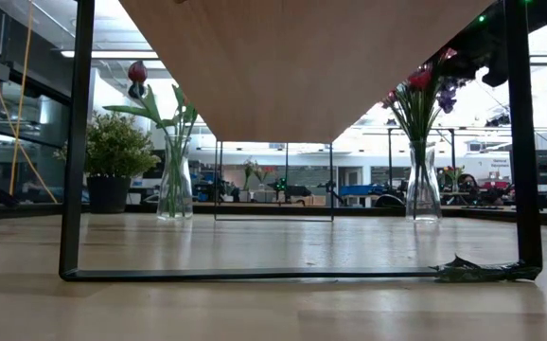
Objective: Pick and place flowers into a vace then onto a shelf
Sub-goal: Put the orange flowers into the right transparent vase
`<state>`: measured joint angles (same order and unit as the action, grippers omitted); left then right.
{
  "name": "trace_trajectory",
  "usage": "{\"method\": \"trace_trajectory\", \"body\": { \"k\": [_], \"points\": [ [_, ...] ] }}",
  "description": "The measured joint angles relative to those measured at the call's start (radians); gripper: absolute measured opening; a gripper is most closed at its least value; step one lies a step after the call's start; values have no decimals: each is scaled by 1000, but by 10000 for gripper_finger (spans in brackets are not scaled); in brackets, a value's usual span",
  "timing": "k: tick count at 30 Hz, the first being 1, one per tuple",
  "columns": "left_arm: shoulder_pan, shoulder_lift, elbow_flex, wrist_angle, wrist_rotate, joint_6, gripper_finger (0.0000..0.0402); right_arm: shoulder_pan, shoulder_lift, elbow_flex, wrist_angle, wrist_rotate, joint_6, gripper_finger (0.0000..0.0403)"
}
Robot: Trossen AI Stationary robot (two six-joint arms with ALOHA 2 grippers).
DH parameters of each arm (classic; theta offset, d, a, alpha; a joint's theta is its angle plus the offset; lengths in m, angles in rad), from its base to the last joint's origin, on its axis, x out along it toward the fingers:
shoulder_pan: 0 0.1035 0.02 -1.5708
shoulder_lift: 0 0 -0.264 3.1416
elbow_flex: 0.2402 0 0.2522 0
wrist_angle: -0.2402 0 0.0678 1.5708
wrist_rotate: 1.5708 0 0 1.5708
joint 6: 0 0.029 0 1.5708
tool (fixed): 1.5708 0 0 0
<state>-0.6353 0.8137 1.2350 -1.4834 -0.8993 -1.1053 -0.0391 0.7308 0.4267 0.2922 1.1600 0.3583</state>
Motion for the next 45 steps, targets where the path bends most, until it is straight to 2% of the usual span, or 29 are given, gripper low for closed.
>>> {"method": "trace_trajectory", "body": {
  "k": [5, 13, 23, 29, 39, 45],
  "points": [
    [0, 0, 0, 0, 0, 0, 101, 0, 2, 0, -63, -95, 17, 185],
    [0, 0, 0, 0, 0, 0, 101, 0, 1, 0, -199, -161, 122, 182],
    [0, 0, 0, 0, 0, 0, 101, 0, -11, 0, -266, -259, 63, 197],
    [0, 0, 0, 0, 0, 0, 101, 0, -69, 0, -312, -265, 60, 198],
    [0, 0, 0, -1, -1, 0, 101, 0, -164, 0, -412, -381, 70, 212],
    [0, 0, 0, 0, -2, 0, 101, 0, -198, 0, -445, -390, 60, 222]
  ]
}}
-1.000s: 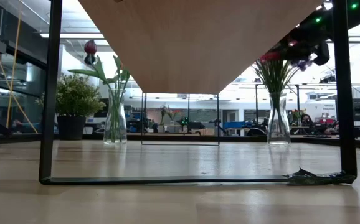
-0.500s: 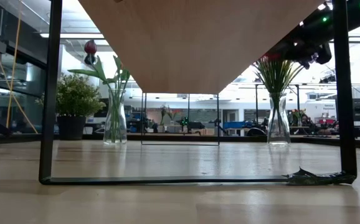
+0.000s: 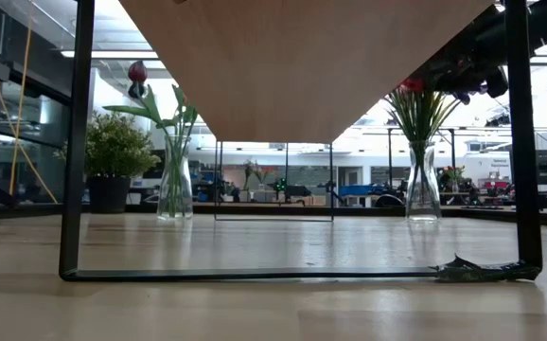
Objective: Pick and place flowers into a vace then onto a shelf
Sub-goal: Put the orange flowers into the right transparent vase
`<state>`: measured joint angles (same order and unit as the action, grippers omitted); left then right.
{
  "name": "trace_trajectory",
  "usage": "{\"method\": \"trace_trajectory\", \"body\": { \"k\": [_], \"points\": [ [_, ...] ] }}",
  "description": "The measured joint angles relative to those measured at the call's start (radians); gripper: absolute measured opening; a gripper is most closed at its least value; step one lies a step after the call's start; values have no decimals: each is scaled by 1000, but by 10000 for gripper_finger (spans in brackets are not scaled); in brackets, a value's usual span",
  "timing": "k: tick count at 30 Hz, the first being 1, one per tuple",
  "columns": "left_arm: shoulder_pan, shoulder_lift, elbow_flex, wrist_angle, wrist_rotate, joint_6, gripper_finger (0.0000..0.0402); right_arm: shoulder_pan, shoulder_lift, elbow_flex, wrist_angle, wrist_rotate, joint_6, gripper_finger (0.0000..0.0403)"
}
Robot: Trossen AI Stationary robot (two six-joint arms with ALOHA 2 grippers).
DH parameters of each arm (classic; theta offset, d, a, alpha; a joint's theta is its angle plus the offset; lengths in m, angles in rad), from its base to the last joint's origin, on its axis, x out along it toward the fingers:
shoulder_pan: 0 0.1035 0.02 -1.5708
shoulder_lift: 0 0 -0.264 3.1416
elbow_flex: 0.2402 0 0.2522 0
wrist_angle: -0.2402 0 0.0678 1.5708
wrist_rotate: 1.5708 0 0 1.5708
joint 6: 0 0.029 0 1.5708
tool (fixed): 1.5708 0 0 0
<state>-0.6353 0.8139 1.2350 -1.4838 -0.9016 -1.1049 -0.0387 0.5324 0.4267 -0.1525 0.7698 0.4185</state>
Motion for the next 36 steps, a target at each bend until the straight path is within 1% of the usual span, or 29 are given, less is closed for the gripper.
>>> {"method": "trace_trajectory", "body": {
  "k": [10, 23, 30, 36],
  "points": [
    [0, 0, 0, 0, 0, 0, 101, 0, -87, 0, -78, -5, -8, 223],
    [0, 0, 0, 0, -11, 0, 101, 0, -168, 0, -103, -87, -8, 223],
    [0, 0, 0, 0, -11, 0, 101, 0, -207, 0, -115, -89, -8, 223],
    [0, 0, 0, -1, -10, 0, 101, 0, -270, 1, -119, -89, -1, 223]
  ]
}}
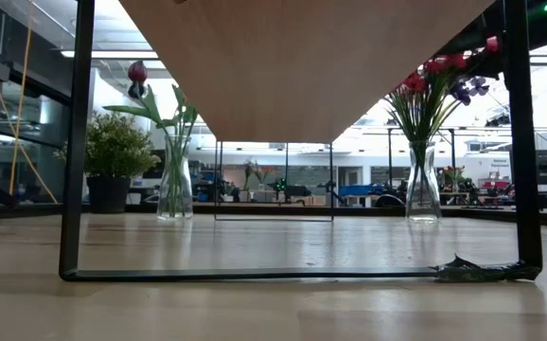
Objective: Pick and place flowers into a vace then onto a shelf
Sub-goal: Put the orange flowers into the right transparent vase
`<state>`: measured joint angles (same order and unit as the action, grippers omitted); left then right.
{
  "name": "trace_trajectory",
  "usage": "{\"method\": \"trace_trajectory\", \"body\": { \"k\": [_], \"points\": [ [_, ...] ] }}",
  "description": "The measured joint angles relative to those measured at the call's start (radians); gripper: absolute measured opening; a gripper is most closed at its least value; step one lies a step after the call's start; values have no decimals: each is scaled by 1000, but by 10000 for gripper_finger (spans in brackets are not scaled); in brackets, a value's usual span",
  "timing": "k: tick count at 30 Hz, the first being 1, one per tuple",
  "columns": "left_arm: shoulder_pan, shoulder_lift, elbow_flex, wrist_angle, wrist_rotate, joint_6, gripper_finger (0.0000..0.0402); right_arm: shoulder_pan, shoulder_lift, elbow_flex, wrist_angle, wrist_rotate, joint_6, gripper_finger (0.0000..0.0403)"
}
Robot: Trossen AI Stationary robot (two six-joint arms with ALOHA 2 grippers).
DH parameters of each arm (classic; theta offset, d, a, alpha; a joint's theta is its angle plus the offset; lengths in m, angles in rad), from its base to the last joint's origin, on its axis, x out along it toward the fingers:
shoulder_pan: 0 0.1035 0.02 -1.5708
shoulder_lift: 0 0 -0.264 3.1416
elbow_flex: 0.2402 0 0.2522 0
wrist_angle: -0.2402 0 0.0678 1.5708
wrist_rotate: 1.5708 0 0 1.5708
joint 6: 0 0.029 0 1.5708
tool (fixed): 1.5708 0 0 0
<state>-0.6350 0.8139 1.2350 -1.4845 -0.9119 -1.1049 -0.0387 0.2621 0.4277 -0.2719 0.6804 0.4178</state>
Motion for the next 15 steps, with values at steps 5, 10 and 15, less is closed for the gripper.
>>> {"method": "trace_trajectory", "body": {
  "k": [5, 10, 15],
  "points": [
    [0, 0, 0, -6, 0, 2, 101, 0, -47, 34, -27, -16, 4, 223],
    [0, 0, 0, -6, 0, 8, 101, 0, -79, 82, -28, -47, 0, 223],
    [0, 0, 0, -6, 0, 9, 101, 0, -89, 134, -15, -53, -43, 223]
  ]
}}
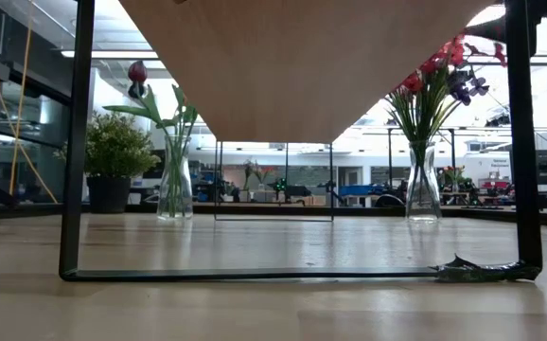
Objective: Pick and place flowers into a vace then onto a shelf
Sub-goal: Put the orange flowers into the right transparent vase, then put the left transparent vase with flowers on the shelf
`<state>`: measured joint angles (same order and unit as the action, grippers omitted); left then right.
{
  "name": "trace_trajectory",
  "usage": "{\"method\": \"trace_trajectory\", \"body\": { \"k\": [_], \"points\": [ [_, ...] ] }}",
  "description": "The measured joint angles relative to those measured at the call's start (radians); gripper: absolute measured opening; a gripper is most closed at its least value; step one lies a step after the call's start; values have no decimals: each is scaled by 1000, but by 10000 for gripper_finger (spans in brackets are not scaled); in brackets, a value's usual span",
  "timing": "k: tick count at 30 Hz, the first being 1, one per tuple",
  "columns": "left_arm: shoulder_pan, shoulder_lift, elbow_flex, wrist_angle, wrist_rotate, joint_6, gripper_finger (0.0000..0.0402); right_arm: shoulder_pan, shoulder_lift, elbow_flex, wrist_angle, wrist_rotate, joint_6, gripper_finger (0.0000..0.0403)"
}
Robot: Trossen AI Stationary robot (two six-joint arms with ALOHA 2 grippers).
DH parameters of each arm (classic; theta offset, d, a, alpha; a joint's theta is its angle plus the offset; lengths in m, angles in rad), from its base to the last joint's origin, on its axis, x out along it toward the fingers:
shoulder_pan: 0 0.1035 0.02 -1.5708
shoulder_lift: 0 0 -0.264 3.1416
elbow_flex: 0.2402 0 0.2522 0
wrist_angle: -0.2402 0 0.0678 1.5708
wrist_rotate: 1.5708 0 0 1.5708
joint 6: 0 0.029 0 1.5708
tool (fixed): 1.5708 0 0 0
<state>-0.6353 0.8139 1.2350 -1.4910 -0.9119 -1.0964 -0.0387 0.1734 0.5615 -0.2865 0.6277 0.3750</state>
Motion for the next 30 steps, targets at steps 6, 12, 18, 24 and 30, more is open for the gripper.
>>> {"method": "trace_trajectory", "body": {
  "k": [6, 12, 18, 24, 30],
  "points": [
    [0, 0, 0, 0, 0, 0, 101, 0, 1, 84, 28, -39, -68, 223],
    [0, 0, 0, 0, 0, 0, 101, 0, 1, 174, 66, -114, -145, 223],
    [0, 0, 0, 3, 1, 0, 101, 0, 1, 247, 79, -196, -218, 223],
    [0, 0, 0, 60, 3, 0, 101, 0, 1, 294, 78, -278, -280, 223],
    [0, 0, 0, 121, 4, -1, 101, 0, 1, 343, 78, -358, -315, 223]
  ]
}}
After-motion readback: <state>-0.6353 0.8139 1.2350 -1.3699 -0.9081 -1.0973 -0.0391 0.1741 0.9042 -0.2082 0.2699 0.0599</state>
